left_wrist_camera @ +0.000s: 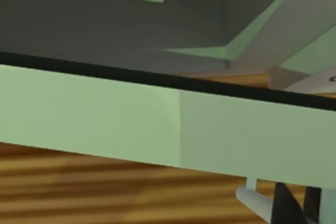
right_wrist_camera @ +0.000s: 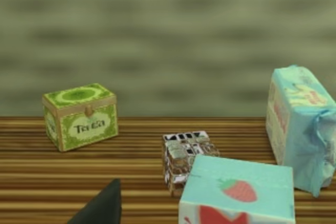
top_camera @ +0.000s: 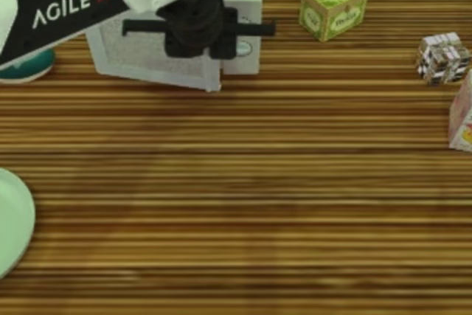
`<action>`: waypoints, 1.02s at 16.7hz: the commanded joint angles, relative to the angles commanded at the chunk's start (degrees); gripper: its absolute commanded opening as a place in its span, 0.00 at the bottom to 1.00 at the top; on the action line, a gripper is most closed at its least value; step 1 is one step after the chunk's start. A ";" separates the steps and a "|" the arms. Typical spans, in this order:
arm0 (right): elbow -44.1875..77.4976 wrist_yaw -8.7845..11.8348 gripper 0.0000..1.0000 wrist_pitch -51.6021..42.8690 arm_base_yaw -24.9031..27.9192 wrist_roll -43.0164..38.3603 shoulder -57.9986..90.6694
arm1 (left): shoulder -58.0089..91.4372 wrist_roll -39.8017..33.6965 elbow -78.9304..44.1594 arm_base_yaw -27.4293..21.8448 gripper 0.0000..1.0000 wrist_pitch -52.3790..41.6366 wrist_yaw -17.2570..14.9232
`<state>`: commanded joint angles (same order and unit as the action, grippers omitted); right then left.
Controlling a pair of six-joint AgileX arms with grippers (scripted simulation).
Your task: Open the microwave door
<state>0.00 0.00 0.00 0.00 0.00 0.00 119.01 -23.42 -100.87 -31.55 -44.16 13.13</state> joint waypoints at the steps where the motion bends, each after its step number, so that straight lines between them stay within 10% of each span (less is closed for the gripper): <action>1: 0.00 0.00 1.00 0.00 0.00 0.00 0.00 | 0.00 0.00 0.00 0.00 0.00 0.00 0.00; 17: 0.00 0.00 1.00 0.00 0.00 0.00 0.00 | -5.11 6.02 7.66 0.87 0.00 3.75 -3.13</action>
<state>0.00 0.00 0.00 0.00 0.00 0.00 113.89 -17.40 -93.21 -30.68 -40.41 10.00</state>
